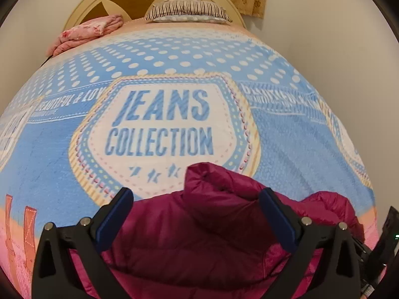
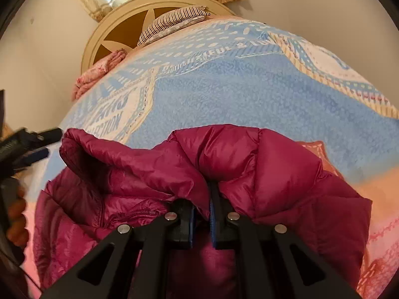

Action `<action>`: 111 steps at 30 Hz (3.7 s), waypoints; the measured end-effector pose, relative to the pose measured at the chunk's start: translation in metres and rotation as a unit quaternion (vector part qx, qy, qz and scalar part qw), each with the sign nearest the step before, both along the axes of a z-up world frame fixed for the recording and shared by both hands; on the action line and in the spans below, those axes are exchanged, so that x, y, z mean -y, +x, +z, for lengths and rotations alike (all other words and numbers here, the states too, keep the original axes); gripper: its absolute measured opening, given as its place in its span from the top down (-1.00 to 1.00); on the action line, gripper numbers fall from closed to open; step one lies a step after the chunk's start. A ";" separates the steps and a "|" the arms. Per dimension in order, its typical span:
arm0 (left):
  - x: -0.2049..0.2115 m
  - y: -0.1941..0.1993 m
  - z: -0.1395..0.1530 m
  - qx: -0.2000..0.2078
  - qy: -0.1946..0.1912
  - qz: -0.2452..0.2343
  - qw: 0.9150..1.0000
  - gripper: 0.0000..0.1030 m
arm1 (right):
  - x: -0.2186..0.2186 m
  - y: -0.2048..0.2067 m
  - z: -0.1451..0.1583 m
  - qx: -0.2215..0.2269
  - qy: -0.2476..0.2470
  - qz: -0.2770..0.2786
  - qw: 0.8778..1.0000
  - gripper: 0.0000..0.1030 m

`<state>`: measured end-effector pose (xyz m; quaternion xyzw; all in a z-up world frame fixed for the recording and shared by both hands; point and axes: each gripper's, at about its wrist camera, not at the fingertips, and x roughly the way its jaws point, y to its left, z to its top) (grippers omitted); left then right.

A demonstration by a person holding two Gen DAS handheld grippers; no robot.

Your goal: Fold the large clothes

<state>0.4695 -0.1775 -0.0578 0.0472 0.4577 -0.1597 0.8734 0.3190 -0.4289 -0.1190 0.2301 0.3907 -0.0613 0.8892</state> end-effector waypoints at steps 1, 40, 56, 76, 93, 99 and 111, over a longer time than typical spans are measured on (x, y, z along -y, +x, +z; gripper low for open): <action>0.003 0.000 -0.003 0.000 0.004 0.000 1.000 -0.97 | 0.001 0.000 0.000 0.002 0.005 0.000 1.000 0.86; 0.010 -0.042 0.013 -0.030 -0.077 -0.050 0.995 -0.72 | -0.001 -0.007 -0.002 0.014 0.014 -0.001 1.000 0.86; -0.012 -0.029 -0.041 -0.052 0.024 0.094 0.994 0.55 | 0.004 -0.008 -0.004 0.021 0.031 0.001 0.999 0.86; -0.023 -0.075 -0.063 0.033 0.026 0.101 0.994 0.46 | -0.036 -0.027 0.095 0.106 -0.052 -0.011 0.993 0.76; -0.005 -0.028 -0.019 0.036 0.031 0.051 0.998 -0.28 | -0.065 0.030 0.001 -0.023 -0.042 0.074 0.996 0.76; -0.013 -0.041 -0.063 0.035 0.026 0.064 0.997 -0.28 | -0.066 0.023 -0.001 -0.010 -0.042 0.074 0.996 0.76; -0.012 -0.041 -0.062 0.039 0.034 0.061 0.997 -0.34 | -0.071 0.026 0.000 -0.024 -0.070 0.075 0.994 0.76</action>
